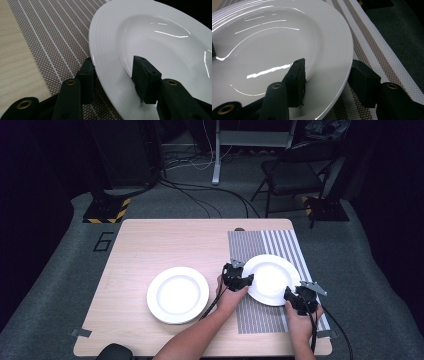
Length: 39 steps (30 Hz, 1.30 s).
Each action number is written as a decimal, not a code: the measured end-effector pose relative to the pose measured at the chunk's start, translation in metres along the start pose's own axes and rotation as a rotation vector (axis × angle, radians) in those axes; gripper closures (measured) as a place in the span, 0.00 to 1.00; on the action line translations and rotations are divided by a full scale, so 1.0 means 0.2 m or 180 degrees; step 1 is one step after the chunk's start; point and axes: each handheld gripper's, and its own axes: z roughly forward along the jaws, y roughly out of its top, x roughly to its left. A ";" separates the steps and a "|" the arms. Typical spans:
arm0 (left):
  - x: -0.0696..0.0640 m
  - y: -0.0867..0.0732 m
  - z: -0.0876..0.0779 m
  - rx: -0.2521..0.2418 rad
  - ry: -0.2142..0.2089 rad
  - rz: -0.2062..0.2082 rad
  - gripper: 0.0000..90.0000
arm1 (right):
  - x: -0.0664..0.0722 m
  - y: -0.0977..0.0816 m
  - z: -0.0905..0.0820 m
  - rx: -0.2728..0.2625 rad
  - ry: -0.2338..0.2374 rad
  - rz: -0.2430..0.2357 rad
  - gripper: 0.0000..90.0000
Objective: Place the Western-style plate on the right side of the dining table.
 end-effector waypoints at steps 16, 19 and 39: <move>0.00 0.02 -0.03 -0.0027 0.0088 0.0176 0.56 | -0.01 0.01 -0.03 -0.0058 0.0035 -0.0058 0.46; 0.02 0.04 -0.06 -0.0085 0.0115 0.0141 0.55 | -0.02 0.02 -0.06 -0.0108 0.0034 -0.0033 0.45; 0.12 0.10 -0.25 -0.0096 0.0021 0.0142 0.52 | 0.09 0.07 -0.17 -0.0218 0.0450 -0.0291 0.43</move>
